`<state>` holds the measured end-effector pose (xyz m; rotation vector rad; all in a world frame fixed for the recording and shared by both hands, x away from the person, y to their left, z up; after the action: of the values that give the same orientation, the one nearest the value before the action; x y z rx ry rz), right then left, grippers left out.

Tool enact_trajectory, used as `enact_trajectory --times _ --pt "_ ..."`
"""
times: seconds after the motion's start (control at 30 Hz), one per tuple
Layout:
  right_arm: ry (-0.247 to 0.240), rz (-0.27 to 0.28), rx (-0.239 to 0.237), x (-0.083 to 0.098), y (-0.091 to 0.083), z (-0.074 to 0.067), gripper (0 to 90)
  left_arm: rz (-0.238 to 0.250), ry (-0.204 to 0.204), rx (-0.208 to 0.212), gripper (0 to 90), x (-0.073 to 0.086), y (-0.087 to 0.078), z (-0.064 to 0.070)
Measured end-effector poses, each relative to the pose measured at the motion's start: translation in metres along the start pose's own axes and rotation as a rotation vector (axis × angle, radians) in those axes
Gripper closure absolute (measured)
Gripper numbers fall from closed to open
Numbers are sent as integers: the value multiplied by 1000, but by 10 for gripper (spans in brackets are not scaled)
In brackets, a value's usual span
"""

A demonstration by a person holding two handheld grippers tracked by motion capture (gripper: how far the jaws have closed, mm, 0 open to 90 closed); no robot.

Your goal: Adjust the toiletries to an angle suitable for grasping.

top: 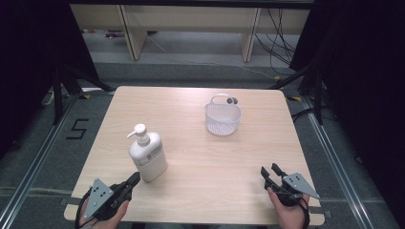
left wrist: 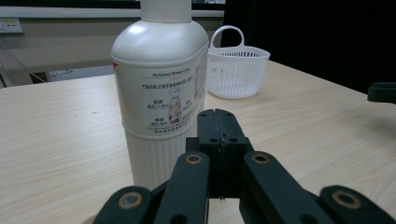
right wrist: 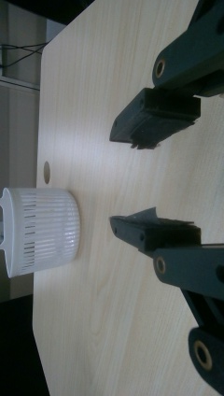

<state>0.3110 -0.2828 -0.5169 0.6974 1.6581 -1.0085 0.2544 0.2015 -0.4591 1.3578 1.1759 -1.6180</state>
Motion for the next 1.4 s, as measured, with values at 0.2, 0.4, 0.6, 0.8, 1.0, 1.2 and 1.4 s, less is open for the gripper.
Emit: enact_trajectory --times 0.2,0.4,0.6,0.8,1.0,1.2,1.4 --pt "-21 3 7 0 -1 1 530 -9 4 1 900 -1 12 1" --pt "11 -6 6 0 -2 -1 529 -9 10 -1 900 1 18 0" --pt "0 -2 -1 0 -1 -1 529 -23 12 -14 900 2 21 -3" --pt "-10 1 -2 0 -1 0 529 -24 7 -23 900 3 22 -5" --pt "-12 2 2 0 -1 0 529 -28 15 -18 900 2 26 -3" --pt "8 0 1 0 -2 -1 528 -34 20 -25 900 4 29 -5" --pt "7 0 2 0 -2 -1 528 -38 17 -31 900 5 30 -7"
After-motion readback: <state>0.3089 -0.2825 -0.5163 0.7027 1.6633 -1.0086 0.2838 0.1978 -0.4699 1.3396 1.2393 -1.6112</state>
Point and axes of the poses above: each handheld gripper's, and its own axes: y roughly forward along the jaws, x roughly out of its underside, z roughly to its right, the point moved 1 cm from there along y, roughly forward along the jaws, and after that the axes turned 10 degrees about -x, right-handed, at the moved point
